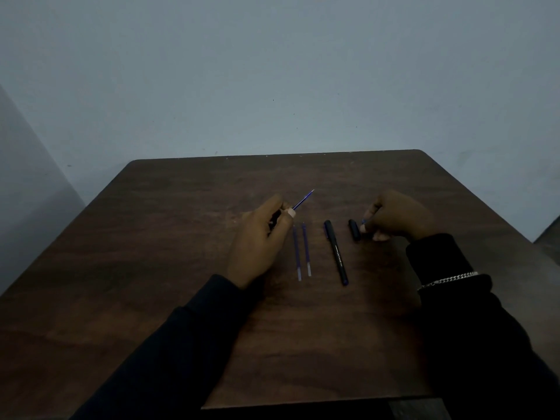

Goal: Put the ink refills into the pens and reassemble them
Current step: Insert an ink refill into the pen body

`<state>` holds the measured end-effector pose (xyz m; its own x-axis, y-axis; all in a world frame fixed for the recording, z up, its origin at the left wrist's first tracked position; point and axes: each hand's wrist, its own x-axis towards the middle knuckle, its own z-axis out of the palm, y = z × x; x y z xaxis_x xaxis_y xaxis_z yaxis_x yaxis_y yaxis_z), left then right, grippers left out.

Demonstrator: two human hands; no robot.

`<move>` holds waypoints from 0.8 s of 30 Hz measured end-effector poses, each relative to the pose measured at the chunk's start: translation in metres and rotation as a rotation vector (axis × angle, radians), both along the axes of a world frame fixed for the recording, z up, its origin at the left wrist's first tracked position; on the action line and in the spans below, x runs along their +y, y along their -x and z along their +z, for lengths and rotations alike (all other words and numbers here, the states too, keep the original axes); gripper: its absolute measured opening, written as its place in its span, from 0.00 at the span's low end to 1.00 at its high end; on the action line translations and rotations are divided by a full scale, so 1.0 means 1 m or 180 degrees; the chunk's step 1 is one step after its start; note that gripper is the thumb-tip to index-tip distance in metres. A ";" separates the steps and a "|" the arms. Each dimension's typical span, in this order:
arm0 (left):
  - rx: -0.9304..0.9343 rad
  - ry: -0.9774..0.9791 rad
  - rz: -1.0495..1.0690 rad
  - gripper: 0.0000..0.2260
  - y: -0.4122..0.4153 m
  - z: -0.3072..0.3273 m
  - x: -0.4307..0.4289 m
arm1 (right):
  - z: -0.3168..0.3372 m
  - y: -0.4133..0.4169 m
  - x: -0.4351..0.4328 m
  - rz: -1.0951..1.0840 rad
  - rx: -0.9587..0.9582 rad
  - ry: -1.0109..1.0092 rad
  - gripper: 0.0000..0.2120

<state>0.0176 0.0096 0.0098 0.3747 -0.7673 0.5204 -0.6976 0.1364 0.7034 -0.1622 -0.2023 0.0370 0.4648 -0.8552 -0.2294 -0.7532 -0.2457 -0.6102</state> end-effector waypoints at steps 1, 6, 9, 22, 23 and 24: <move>0.0008 -0.0012 -0.0008 0.11 0.000 0.000 0.000 | 0.000 -0.001 0.001 -0.0017 0.0014 0.0007 0.05; 0.0002 0.0012 -0.0018 0.11 0.001 0.001 0.001 | -0.001 -0.005 0.002 -0.0071 0.0046 0.0028 0.05; -0.0009 0.0002 -0.0021 0.11 0.000 0.001 0.001 | -0.002 -0.004 0.003 -0.0080 0.0030 0.0054 0.05; -0.0092 0.0054 0.0071 0.13 0.004 0.003 0.002 | -0.001 -0.006 0.010 -0.0072 -0.0095 0.0050 0.13; -0.0093 0.0025 0.0074 0.12 0.004 0.002 0.002 | -0.001 -0.006 0.010 -0.0084 -0.0097 0.0063 0.13; -0.0081 0.0002 0.0067 0.12 0.003 0.001 0.001 | 0.000 -0.005 0.010 -0.0085 -0.0103 0.0108 0.13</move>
